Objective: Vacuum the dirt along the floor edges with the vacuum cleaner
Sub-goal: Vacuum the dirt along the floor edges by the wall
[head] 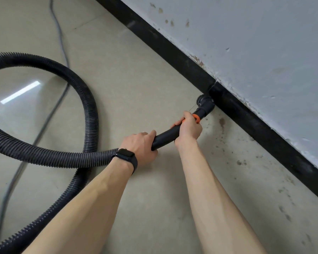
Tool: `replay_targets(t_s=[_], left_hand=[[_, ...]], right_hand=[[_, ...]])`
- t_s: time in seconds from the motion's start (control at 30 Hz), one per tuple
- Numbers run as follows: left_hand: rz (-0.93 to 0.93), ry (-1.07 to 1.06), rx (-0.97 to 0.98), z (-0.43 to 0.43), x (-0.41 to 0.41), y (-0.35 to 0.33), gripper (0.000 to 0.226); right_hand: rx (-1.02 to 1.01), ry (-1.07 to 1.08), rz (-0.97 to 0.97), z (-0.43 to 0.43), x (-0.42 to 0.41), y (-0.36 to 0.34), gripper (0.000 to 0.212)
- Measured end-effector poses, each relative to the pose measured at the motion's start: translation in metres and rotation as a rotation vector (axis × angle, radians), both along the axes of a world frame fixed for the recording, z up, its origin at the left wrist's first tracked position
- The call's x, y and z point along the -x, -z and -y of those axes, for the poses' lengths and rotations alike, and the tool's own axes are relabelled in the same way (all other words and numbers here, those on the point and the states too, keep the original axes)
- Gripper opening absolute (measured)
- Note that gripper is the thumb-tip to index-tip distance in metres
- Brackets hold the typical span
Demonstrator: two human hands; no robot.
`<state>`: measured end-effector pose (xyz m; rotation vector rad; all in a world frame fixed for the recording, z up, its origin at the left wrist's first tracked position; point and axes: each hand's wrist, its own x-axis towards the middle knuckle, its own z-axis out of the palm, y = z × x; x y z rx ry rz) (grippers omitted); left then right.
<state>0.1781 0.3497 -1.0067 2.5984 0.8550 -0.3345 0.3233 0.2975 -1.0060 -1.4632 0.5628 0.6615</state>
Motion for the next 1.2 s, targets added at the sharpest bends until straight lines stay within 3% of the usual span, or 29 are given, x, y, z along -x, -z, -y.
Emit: replay_targets(t_s=[0.3, 0.53, 0.8, 0.97, 1.2], left_hand=[[0.058, -0.102, 0.055, -0.004, 0.009, 0.006, 0.021], [0.047, 0.05, -0.045, -0.018, 0.061, -0.006, 0.02], [0.064, 0.104, -0.091, -0.014, 0.143, -0.011, 0.023], [0.077, 0.175, -0.157, -0.005, 0.173, -0.01, 0.025], [0.029, 0.223, -0.103, 0.002, 0.17, -0.014, 0.025]], right_hand=[[0.104, -0.088, 0.054, -0.019, 0.0, -0.006, 0.014], [0.005, -0.056, -0.038, -0.015, 0.05, -0.011, 0.016], [-0.145, 0.051, -0.129, 0.003, 0.134, -0.011, 0.044], [-0.221, 0.112, -0.252, 0.022, 0.163, -0.01, 0.048], [-0.168, 0.138, -0.216, 0.037, 0.169, -0.015, 0.052]])
